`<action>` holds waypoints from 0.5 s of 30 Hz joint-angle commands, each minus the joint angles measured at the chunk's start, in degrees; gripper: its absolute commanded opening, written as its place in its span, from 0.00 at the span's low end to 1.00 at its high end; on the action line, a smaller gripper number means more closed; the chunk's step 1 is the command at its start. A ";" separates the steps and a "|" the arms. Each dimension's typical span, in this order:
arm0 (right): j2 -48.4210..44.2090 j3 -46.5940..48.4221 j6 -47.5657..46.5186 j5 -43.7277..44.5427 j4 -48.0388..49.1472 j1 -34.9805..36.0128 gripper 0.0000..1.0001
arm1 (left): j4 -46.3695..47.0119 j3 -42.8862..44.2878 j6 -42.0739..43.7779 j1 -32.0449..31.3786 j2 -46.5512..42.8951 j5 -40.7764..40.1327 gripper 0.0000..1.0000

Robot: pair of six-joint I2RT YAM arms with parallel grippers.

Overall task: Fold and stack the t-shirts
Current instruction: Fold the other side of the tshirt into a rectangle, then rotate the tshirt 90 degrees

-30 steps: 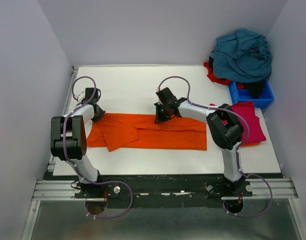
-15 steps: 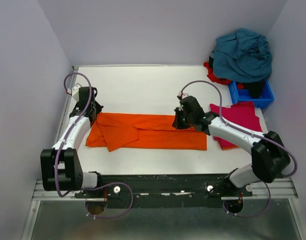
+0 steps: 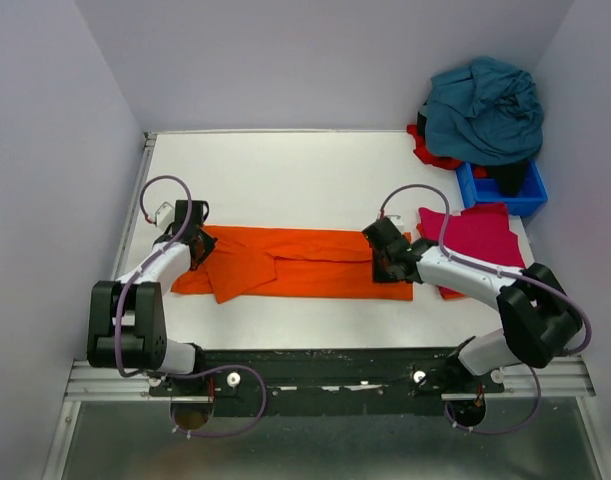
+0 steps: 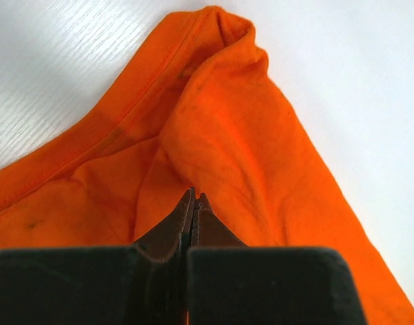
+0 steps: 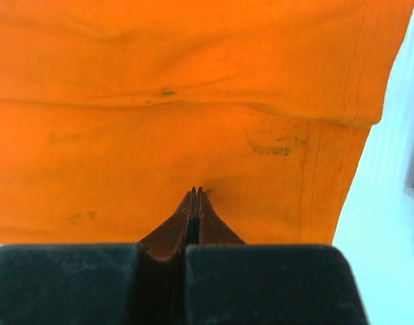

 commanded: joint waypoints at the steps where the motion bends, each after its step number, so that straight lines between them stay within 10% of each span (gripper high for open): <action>1: 4.74 2.57 3.08 3.44 -4.99 -0.01 0.01 | -2.16 5.70 -3.08 -0.28 6.87 -2.34 0.00; 15: 15.65 5.92 8.88 -6.67 -6.41 5.34 0.01 | -5.43 19.50 -4.05 -3.79 25.42 -3.66 0.00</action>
